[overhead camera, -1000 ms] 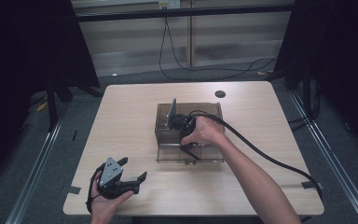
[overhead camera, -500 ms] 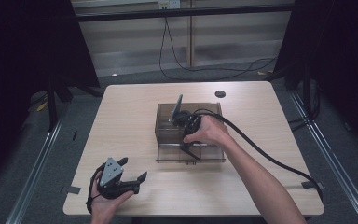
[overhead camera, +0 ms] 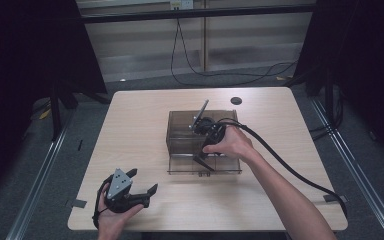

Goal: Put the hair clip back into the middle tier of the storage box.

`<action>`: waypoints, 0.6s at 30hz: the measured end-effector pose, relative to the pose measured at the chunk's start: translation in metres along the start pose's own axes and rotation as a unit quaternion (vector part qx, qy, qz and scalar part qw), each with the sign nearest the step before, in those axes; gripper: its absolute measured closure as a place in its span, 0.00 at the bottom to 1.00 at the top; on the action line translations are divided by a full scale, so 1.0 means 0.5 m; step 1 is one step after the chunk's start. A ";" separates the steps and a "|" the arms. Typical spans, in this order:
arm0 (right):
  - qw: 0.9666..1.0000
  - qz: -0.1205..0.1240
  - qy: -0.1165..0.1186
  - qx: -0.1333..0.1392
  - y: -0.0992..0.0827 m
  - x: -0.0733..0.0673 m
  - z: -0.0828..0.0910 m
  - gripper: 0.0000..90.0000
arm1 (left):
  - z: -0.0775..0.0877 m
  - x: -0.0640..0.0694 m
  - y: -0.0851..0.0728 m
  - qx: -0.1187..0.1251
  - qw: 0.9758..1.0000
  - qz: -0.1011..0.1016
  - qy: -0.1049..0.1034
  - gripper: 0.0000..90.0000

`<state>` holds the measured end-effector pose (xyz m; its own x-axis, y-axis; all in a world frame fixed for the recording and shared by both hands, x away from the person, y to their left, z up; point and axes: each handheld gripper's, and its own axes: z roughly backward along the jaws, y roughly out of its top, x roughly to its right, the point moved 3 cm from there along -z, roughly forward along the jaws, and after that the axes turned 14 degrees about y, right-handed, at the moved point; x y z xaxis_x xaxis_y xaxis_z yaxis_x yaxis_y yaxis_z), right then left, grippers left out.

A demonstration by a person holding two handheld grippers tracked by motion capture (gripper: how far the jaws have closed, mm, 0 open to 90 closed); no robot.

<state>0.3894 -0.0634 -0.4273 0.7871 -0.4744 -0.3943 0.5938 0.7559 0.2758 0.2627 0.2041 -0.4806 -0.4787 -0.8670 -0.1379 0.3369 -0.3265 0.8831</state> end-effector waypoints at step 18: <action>0.995 0.015 0.016 0.102 -0.068 0.001 0.030 0.68 | -0.003 0.000 -0.001 -0.001 1.000 -0.002 0.002 0.16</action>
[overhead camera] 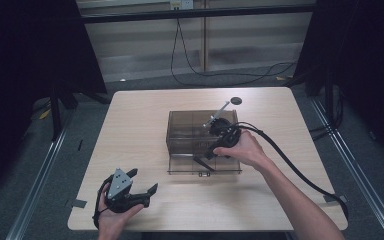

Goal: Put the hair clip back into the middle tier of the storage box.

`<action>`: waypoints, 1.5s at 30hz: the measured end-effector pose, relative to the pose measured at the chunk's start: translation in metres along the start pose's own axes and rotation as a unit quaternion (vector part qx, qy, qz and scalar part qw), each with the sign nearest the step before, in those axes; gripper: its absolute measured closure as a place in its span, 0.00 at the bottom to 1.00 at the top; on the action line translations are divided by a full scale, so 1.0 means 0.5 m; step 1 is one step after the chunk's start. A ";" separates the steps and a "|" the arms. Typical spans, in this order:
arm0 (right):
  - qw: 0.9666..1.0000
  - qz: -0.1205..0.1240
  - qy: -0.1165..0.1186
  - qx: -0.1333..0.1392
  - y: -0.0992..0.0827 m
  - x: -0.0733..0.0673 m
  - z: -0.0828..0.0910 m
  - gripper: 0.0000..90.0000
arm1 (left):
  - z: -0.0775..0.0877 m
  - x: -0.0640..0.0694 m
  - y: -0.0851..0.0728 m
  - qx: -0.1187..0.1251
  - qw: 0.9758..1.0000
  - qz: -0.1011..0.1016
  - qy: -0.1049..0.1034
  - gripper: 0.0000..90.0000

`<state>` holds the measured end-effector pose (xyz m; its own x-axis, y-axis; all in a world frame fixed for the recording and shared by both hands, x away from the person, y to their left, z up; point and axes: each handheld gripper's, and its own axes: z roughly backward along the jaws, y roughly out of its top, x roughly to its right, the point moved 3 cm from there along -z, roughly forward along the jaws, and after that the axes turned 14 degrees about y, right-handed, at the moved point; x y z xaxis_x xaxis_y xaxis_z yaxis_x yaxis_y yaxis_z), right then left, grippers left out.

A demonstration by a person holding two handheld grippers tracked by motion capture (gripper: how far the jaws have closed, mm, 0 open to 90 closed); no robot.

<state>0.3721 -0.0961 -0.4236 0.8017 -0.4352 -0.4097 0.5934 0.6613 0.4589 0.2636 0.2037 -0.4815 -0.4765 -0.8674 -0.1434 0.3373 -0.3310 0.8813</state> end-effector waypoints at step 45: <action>0.956 -0.016 -0.070 0.285 -0.280 0.011 0.112 0.35 | -0.005 0.008 0.003 -0.003 1.000 -0.007 -0.006 0.16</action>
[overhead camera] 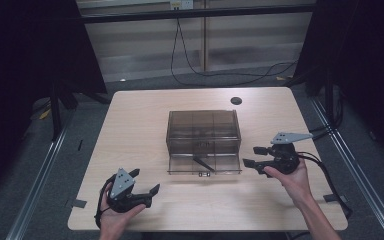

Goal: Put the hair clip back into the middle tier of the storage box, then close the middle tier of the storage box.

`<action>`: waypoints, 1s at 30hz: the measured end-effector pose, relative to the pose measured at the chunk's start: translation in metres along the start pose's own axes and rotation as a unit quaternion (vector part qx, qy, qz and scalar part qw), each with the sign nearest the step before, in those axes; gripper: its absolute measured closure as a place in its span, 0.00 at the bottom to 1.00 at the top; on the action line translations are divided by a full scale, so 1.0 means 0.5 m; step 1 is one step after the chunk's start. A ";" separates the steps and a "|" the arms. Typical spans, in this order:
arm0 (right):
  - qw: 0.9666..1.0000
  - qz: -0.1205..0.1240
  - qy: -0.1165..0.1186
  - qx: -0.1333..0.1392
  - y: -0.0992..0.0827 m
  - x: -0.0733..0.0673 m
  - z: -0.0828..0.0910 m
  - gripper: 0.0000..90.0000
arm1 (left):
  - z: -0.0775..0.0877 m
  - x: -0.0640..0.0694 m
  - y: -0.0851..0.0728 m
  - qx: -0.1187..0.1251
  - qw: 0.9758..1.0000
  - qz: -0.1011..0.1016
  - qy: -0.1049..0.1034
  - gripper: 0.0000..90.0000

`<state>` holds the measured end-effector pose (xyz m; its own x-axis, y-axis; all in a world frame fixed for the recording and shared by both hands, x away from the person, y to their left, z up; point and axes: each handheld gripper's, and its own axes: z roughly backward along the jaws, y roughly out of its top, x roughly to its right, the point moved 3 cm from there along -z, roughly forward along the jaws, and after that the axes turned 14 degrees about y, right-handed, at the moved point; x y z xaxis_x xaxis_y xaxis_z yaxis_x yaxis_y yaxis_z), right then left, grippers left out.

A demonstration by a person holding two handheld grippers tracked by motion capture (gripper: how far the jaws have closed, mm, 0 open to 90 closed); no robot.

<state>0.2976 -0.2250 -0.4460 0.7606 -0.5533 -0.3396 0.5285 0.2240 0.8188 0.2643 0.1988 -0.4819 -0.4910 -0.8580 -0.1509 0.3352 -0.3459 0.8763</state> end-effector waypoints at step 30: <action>0.995 -0.024 -0.063 0.069 -0.113 0.001 0.106 0.29 | -0.013 0.058 0.017 -0.006 0.999 -0.038 -0.033 0.25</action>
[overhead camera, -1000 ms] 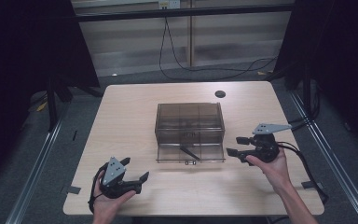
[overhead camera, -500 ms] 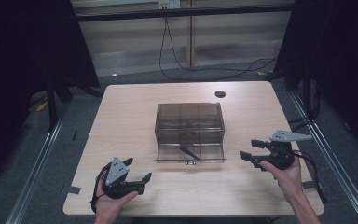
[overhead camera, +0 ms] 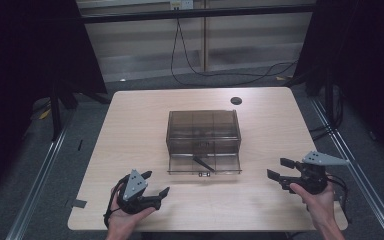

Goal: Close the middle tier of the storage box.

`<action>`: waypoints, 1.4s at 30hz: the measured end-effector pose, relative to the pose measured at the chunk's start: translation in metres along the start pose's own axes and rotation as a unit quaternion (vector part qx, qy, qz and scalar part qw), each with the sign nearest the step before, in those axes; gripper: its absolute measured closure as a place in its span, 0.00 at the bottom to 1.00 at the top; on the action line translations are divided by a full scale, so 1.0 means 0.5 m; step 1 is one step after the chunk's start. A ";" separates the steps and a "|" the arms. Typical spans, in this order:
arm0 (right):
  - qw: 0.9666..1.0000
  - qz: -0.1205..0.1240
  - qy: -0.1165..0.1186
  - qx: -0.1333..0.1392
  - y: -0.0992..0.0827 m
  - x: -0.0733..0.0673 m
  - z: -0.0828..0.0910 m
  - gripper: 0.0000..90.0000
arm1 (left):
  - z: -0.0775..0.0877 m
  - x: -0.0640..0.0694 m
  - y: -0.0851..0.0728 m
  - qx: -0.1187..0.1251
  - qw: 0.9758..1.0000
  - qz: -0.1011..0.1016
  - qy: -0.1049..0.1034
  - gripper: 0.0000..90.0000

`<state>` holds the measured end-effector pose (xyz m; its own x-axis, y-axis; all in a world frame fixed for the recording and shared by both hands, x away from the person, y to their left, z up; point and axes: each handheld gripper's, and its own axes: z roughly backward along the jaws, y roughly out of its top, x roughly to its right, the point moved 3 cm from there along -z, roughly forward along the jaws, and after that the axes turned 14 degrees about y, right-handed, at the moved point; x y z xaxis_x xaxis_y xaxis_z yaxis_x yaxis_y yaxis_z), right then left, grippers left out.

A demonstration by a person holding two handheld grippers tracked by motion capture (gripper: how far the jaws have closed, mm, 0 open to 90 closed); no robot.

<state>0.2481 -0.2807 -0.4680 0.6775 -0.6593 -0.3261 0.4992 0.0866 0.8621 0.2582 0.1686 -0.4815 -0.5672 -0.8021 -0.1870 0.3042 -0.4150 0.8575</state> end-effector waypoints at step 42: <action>1.000 -0.004 0.012 -0.019 -0.036 -0.013 -0.013 0.29 | -0.130 0.148 0.080 -0.023 0.986 -0.075 -0.146 0.99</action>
<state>0.2384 -0.2732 -0.4839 0.6862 -0.6416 -0.3427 0.5243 0.1097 0.8444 0.2782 0.0646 -0.4921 -0.8027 -0.5752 -0.1579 0.2313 -0.5442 0.8064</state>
